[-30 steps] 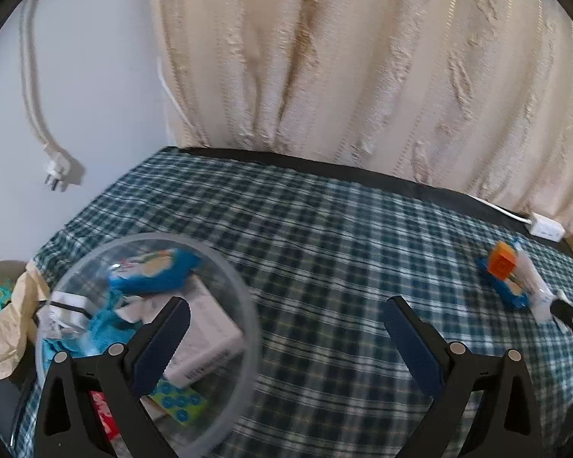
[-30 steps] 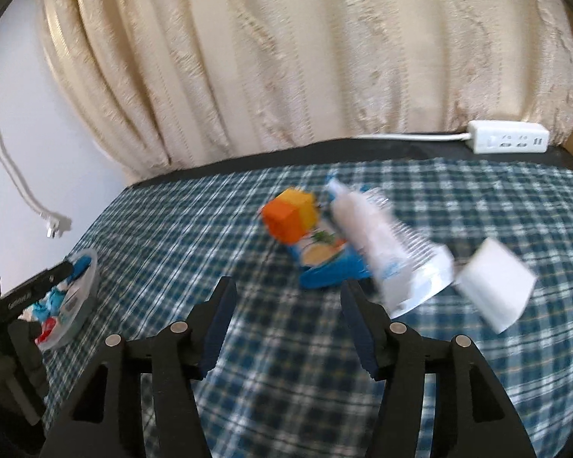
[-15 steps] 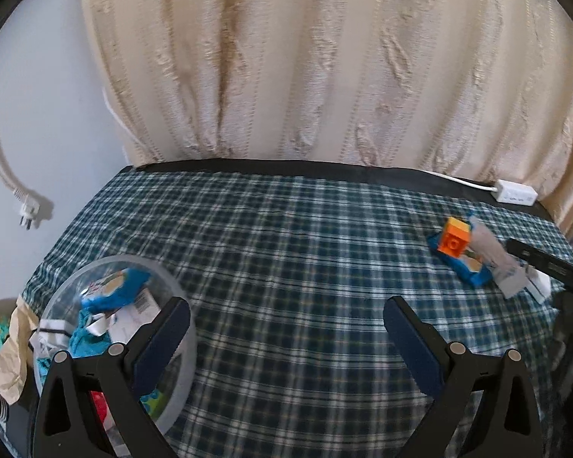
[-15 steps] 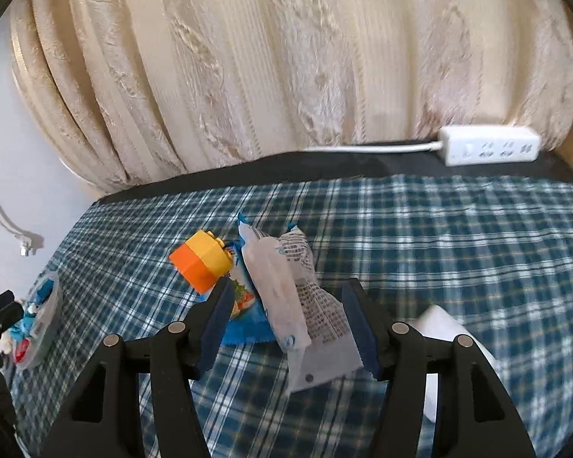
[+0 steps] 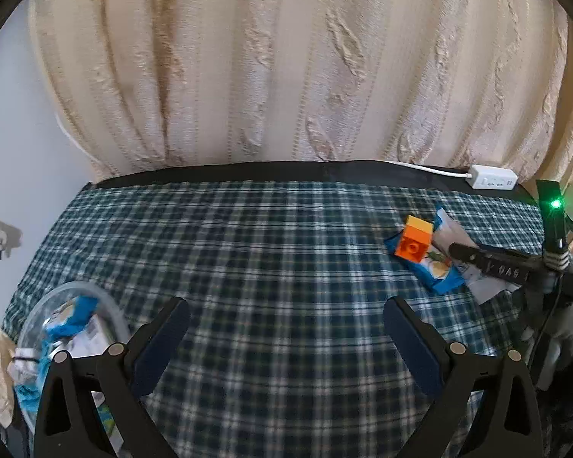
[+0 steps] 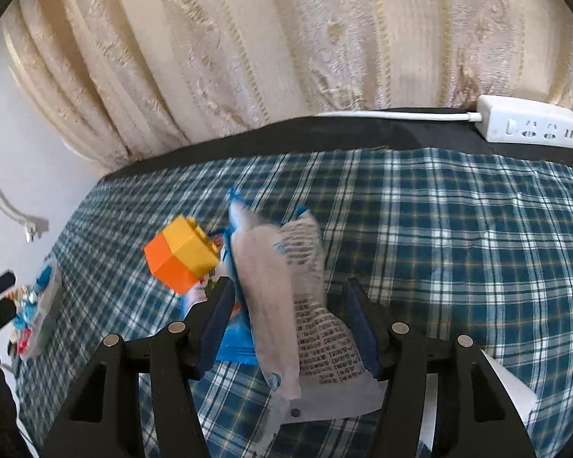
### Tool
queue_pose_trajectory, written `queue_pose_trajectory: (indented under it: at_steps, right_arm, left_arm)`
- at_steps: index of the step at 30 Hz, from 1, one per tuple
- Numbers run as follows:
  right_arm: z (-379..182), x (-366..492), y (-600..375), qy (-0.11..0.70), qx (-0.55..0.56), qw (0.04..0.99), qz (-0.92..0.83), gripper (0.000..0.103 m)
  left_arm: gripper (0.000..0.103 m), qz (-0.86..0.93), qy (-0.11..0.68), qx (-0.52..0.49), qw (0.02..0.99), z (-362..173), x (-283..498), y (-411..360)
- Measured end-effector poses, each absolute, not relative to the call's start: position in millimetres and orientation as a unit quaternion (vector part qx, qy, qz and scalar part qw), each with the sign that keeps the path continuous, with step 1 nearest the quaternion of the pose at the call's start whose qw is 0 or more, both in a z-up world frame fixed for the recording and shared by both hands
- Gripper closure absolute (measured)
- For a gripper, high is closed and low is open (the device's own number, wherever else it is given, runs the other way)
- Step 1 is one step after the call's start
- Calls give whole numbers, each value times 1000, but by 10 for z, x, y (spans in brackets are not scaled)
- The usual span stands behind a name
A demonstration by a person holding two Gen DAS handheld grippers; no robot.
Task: Organize objects
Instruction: 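Grasp the white plastic packet with the right gripper while the left gripper grasps the orange block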
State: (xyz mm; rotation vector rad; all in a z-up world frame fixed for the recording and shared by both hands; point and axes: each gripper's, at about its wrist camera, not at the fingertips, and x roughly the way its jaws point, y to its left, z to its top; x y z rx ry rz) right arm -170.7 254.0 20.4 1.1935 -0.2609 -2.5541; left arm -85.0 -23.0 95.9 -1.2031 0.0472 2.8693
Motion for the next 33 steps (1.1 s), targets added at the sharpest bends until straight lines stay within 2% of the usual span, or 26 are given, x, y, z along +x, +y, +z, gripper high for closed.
queue_pose_trajectory:
  at_steps: [2, 3, 4, 16, 28, 33]
  right_arm:
    - [186, -1684, 2485, -72, 418, 155, -892, 46]
    - [182, -1669, 2470, -66, 418, 153, -893, 54]
    - [178, -1654, 2465, -66, 420, 153, -892, 56]
    - [174, -1491, 2429, -47, 408, 151, -899, 57]
    - [134, -1490, 2556, -65, 406, 120, -904, 56]
    - [128, -1495, 2562, -68, 407, 121, -903, 56]
  left_arm:
    - [0, 921, 18, -390, 20, 926, -906, -152]
    - [0, 920, 19, -391, 23, 908, -929, -122]
    - [0, 919, 19, -394, 25, 887, -958, -92]
    - [0, 909, 32, -411, 68, 628, -1414, 316]
    - [0, 909, 59, -401, 98, 470, -1794, 722]
    - [5, 906, 68, -405, 105, 402, -1889, 813]
